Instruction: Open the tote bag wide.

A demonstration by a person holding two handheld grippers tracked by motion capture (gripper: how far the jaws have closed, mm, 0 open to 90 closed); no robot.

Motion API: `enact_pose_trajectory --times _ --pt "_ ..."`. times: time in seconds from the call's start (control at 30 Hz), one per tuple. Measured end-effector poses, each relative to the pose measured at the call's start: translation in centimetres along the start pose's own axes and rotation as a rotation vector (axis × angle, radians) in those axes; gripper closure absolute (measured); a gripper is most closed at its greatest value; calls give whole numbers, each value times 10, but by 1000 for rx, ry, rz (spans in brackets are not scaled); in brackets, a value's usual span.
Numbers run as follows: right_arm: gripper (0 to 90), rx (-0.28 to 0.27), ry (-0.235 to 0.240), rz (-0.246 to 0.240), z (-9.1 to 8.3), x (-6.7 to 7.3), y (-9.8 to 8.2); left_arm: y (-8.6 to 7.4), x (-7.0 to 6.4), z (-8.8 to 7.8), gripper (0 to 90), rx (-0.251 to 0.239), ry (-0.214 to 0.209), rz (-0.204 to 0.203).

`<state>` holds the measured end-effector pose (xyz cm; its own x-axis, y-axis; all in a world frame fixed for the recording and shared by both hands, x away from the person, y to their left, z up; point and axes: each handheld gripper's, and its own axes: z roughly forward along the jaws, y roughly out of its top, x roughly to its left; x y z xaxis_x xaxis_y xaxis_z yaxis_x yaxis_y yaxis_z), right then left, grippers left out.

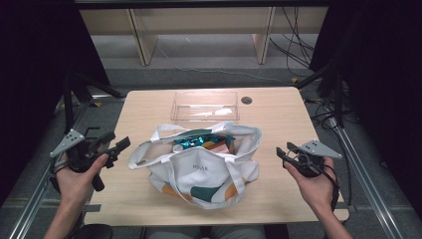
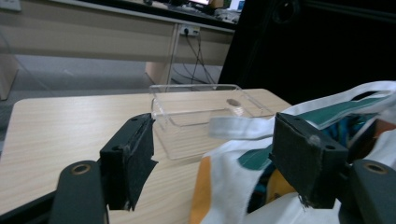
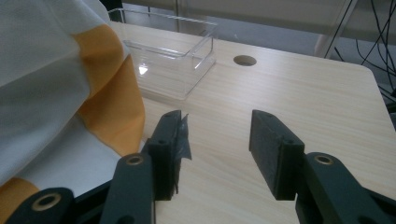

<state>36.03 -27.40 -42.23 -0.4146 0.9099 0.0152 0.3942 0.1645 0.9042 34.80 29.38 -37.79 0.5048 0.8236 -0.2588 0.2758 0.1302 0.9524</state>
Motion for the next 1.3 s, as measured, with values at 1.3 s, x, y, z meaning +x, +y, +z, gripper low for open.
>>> enact_pose_trajectory --times 1.3 --pt "543 1 10 -18 1 2 2 3 -129 71 550 145 -389 407"
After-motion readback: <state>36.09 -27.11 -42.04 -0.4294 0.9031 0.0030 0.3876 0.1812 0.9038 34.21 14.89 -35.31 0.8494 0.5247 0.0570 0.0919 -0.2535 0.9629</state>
